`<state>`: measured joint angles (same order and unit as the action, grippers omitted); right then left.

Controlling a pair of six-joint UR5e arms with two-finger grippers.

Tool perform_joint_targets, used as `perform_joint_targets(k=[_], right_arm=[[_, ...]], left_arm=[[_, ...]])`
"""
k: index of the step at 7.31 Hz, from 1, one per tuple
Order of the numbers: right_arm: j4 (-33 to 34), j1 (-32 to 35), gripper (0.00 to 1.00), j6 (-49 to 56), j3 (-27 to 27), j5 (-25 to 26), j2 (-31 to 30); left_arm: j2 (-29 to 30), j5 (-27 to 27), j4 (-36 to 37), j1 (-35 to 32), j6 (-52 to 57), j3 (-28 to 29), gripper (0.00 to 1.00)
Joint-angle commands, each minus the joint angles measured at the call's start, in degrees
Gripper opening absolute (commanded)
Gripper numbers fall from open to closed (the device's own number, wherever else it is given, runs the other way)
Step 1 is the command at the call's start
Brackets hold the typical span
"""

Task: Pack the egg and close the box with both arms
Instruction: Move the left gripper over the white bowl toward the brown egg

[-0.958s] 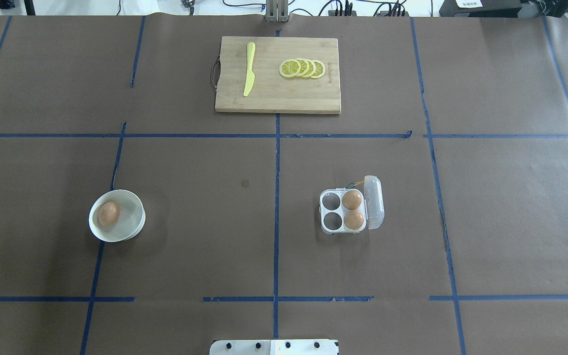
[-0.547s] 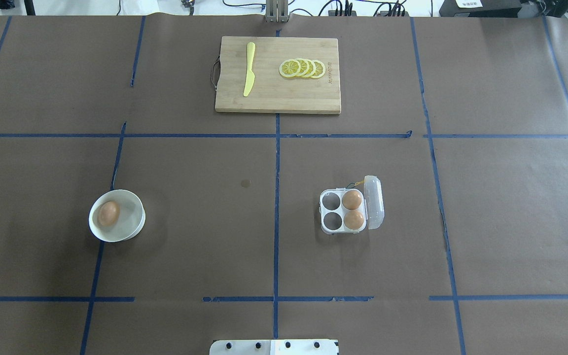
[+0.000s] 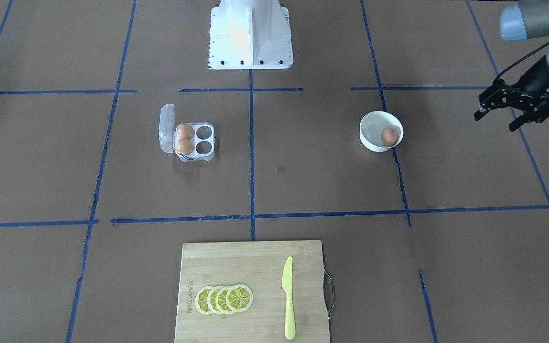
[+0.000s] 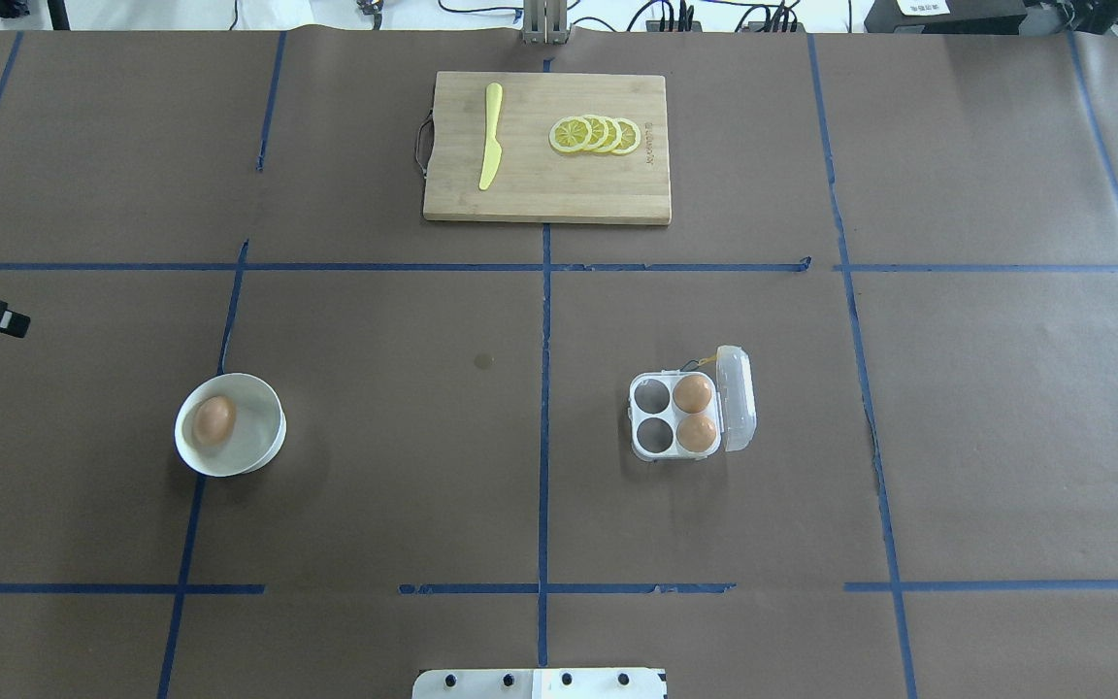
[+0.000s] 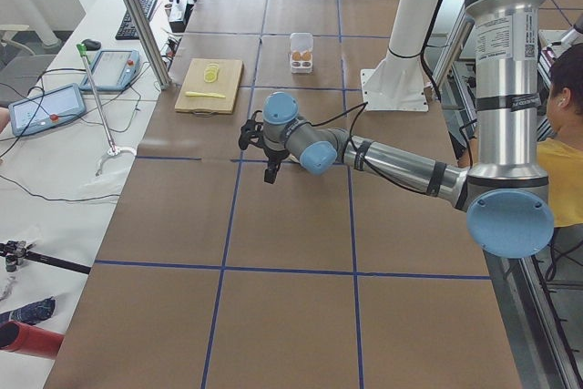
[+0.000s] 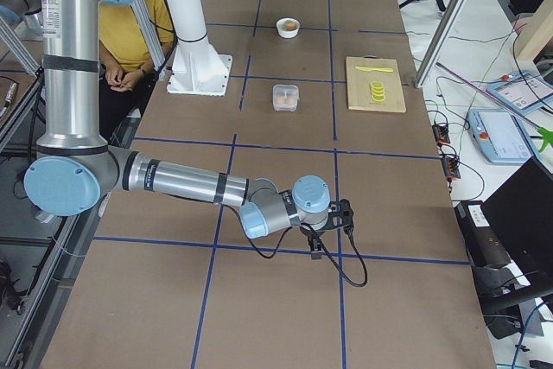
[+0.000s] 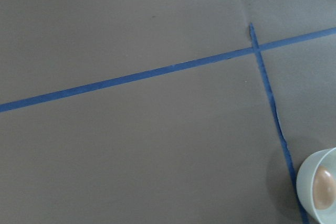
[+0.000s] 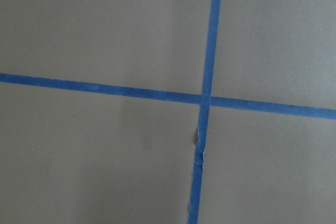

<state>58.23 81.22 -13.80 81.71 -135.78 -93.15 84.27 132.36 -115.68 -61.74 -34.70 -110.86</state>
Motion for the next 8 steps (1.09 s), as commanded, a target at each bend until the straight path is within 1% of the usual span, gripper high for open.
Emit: perform_joint_targets(k=[1,2,3,4,5,6,7,8], right_arm=[[-2.8,0.0,1.0,0.1,0.0,-0.8,-0.2],[-2.9,0.0,1.0,0.0,-0.2,-0.7,-0.1],[-2.9,0.0,1.0,0.0,-0.2,-0.7,-0.1],[-2.8,-0.1,1.0,0.0,-0.3,-0.7,-0.1],[-2.8,-0.1,1.0,-0.1,-0.4,-0.7,-0.1],[-2.8,-0.2,1.0,-0.1,-0.5,-0.7,-0.1],[-2.7,-0.2,1.0,0.0,-0.5,-0.7,-0.1],[-2.7,-0.3,1.0,0.0,-0.6,-0.7,-0.1]], left_arm=[[0.5,-7.3,-0.1,10.3,-19.4,-4.3,1.0],[1.5,-14.1,0.0,18.2,-28.0,-5.3,1.0],[2.6,-20.1,0.5,24.3,-33.3,-5.6,1.0],[3.1,-21.4,2.0,25.5,-34.0,-5.6,1.0],[3.8,-21.5,5.0,25.6,-34.0,-5.9,1.0],[5.8,-24.2,10.2,27.1,-34.0,-6.1,1.0],[12.1,-30.7,21.1,30.3,-34.0,-5.9,0.98],[17.6,-31.5,29.9,30.4,-33.7,-5.8,0.98]])
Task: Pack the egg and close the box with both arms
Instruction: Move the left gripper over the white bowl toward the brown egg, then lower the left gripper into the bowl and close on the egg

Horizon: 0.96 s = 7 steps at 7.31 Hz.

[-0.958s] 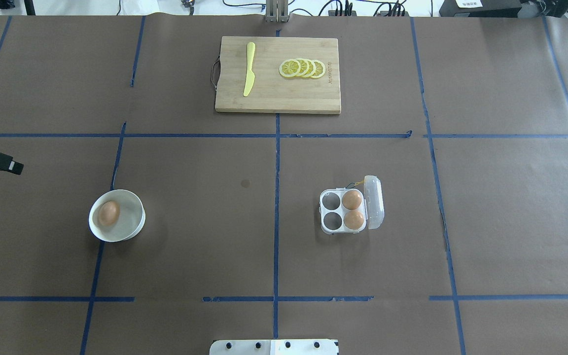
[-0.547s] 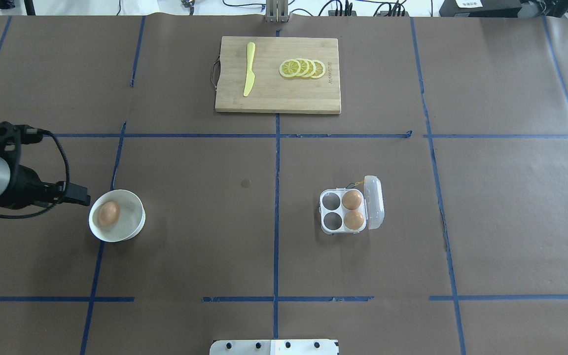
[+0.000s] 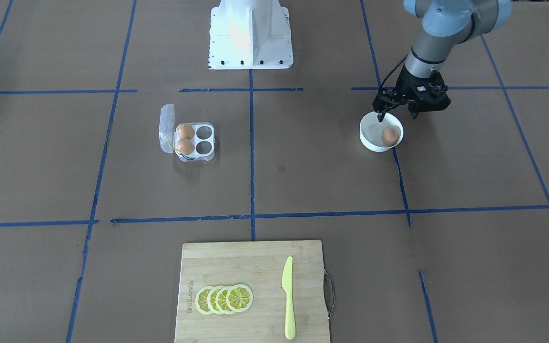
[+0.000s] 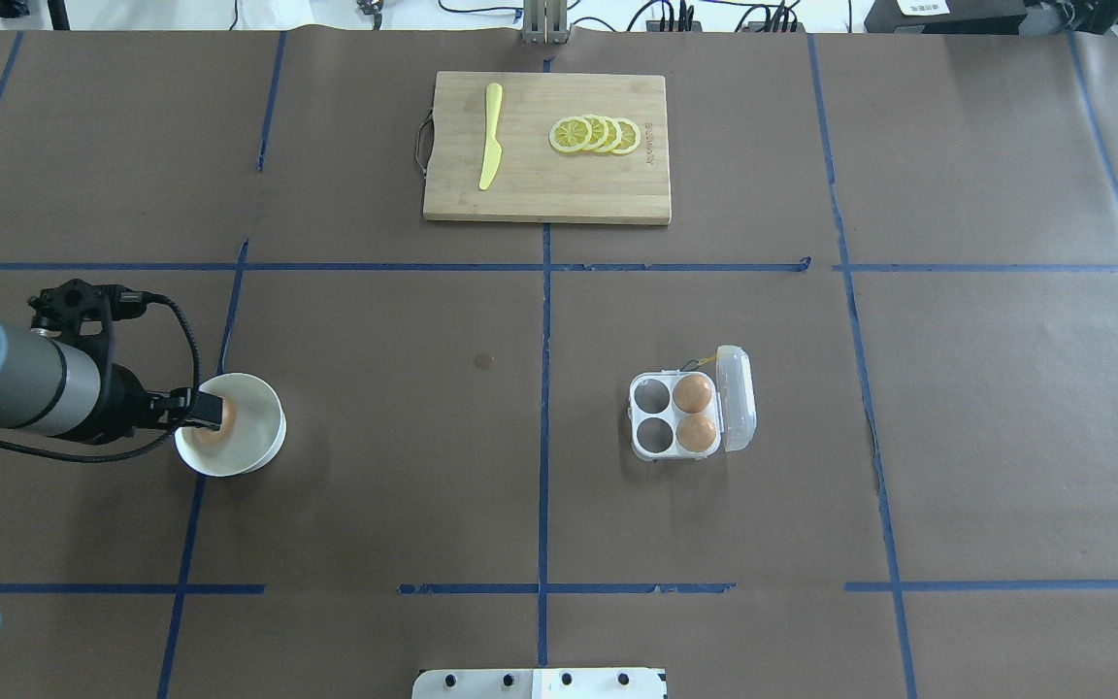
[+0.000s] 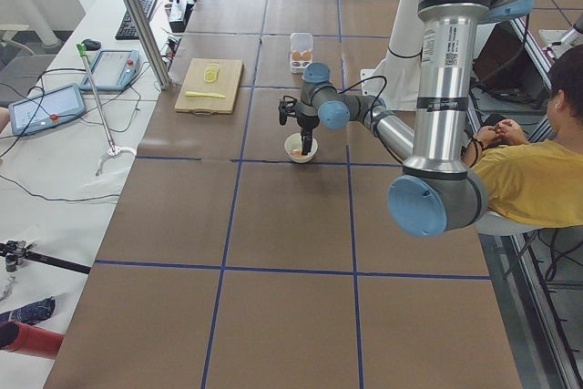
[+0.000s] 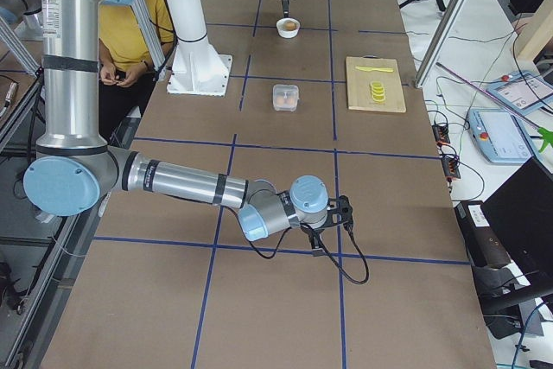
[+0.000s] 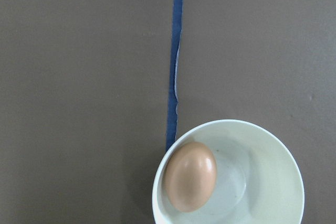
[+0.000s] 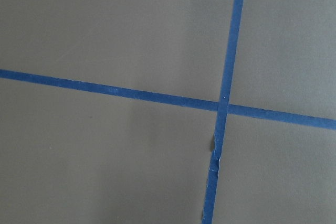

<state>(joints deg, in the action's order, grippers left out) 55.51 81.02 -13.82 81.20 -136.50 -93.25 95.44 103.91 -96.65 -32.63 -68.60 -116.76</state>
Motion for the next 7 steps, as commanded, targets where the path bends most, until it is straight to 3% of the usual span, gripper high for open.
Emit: perform_joint_targets(k=[1,7], right_arm=[[0.0,-0.1,1.0,0.0,-0.8,0.1,0.2],[-0.1,-0.2,1.0,0.1,-2.4,0.2,0.4]], left_arm=[[6.7,-3.4,11.6,1.7,0.4,0.3,0.96],[6.8,-3.4,11.4,2.3,4.1,3.9,0.85]])
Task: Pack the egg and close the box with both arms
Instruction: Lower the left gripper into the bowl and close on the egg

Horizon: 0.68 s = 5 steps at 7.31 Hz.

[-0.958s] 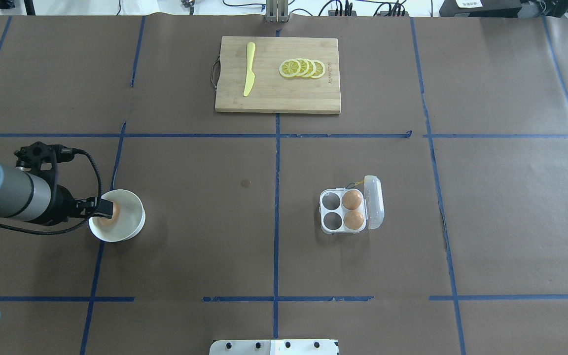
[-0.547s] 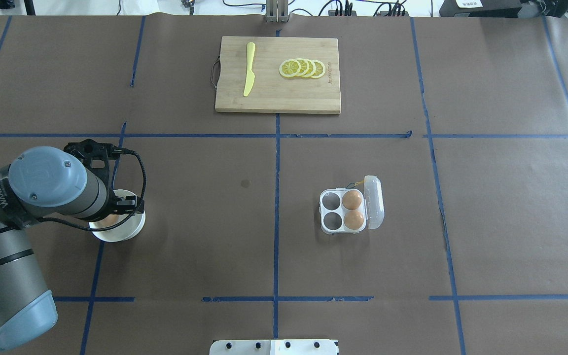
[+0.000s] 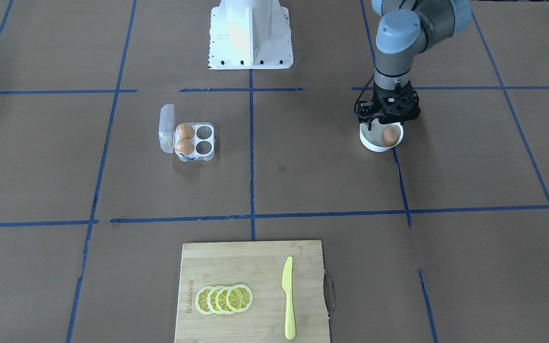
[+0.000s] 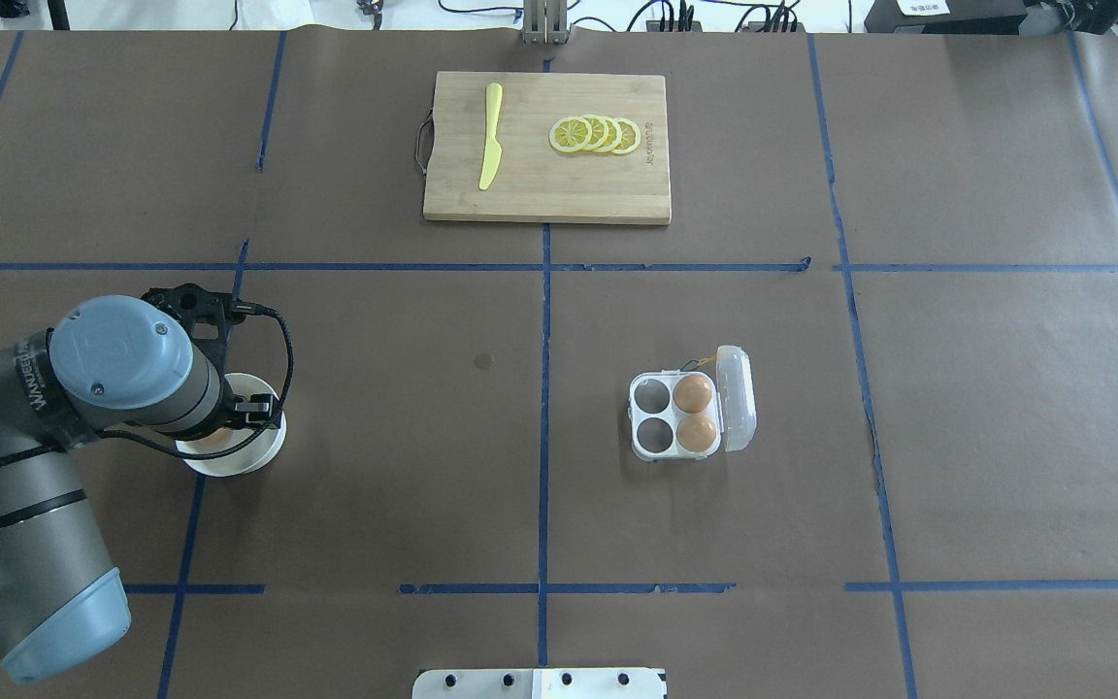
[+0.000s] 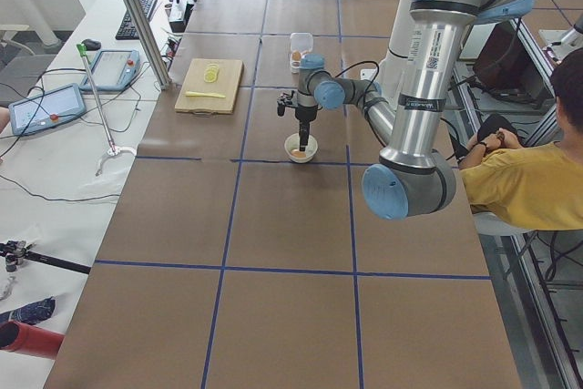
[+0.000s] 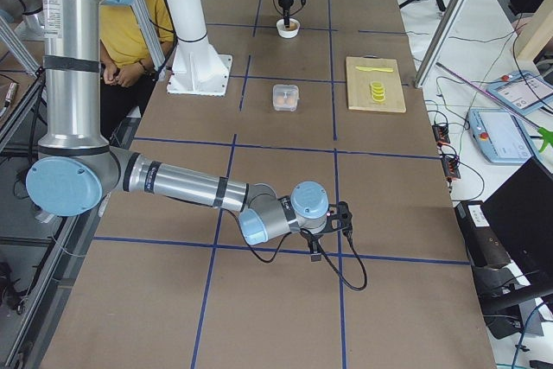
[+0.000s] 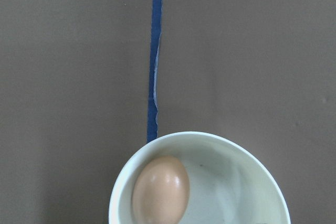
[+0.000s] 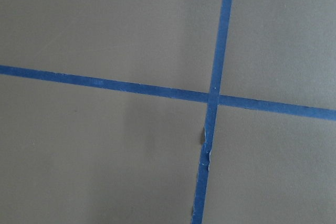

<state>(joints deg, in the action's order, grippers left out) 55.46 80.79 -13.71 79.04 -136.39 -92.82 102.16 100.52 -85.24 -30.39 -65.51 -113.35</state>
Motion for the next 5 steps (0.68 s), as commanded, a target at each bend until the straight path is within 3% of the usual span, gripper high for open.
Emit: perform_joint_targets(k=[1,5], right_arm=[[0.0,0.0,1.0,0.0,-0.2,0.1,0.0],[0.0,-0.1,1.0,0.0,-0.4,0.1,0.0]], left_arm=[[0.1,0.0,0.0,0.1,2.1,0.9,0.85],[1.4,0.1,-0.1,0.2,2.3,2.8,0.81]])
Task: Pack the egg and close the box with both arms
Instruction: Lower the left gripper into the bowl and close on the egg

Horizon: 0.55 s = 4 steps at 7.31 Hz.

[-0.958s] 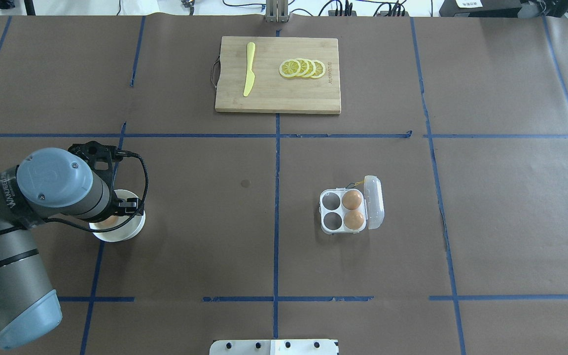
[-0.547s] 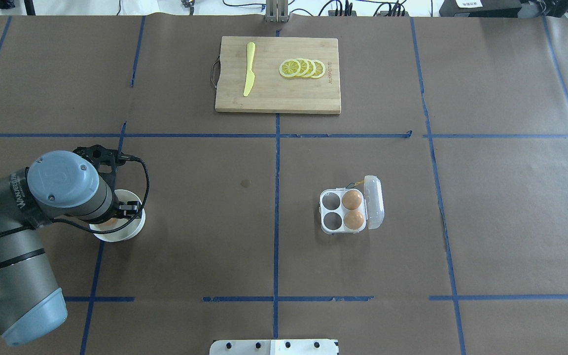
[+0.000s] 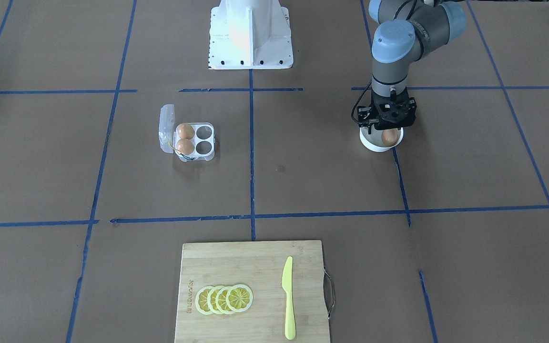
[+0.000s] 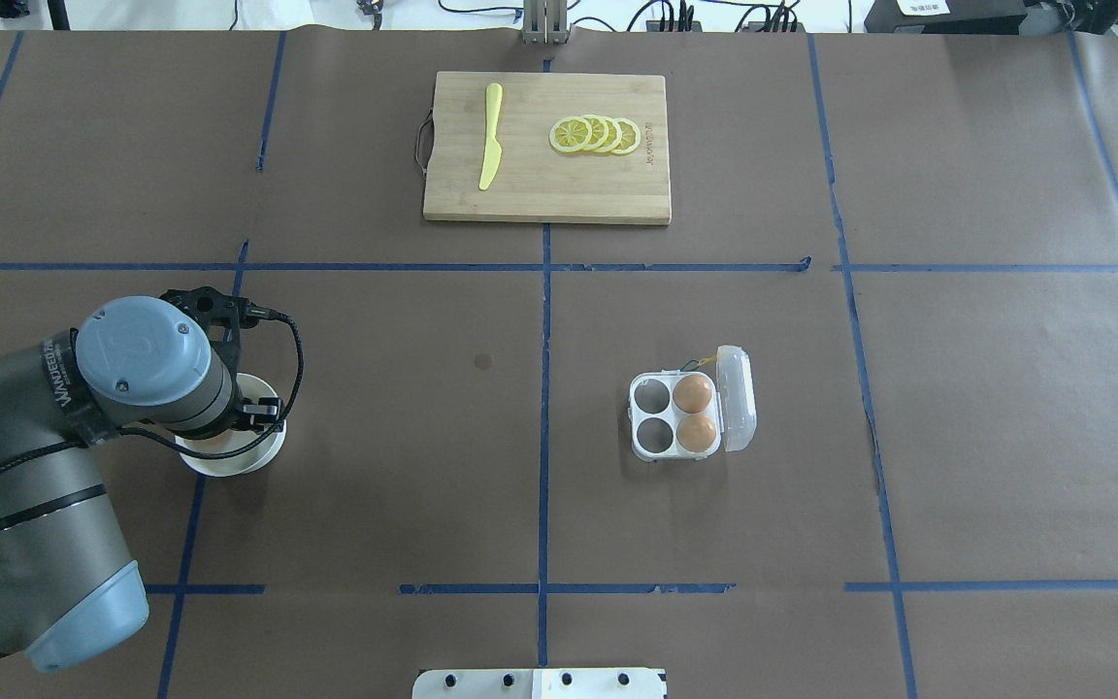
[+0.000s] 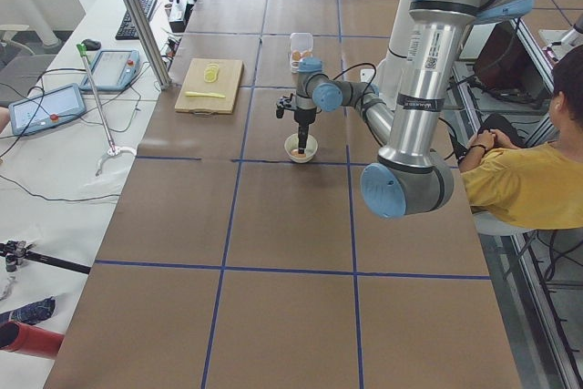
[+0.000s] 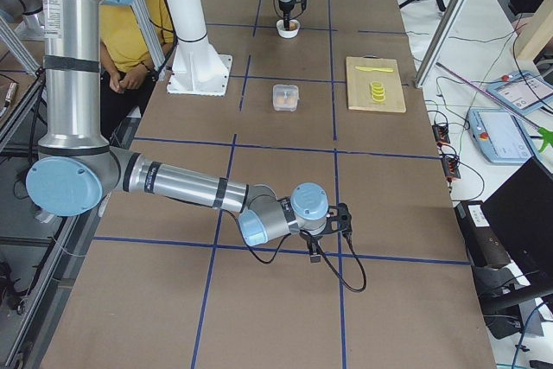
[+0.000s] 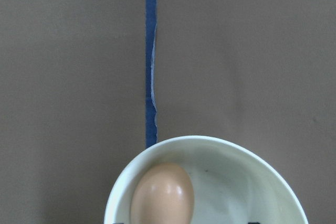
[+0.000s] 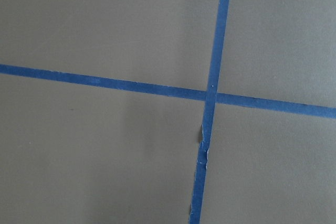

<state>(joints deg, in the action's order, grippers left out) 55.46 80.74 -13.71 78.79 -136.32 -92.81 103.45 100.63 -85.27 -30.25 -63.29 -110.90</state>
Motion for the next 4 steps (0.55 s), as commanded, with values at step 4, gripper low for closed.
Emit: perform_joint_targets(k=[4], right_arm=[[-0.1,-0.1,1.0,0.0,0.1,0.0,0.0]], left_arm=[[0.2,0.1,-0.1,-0.1,2.2,1.2,0.75]])
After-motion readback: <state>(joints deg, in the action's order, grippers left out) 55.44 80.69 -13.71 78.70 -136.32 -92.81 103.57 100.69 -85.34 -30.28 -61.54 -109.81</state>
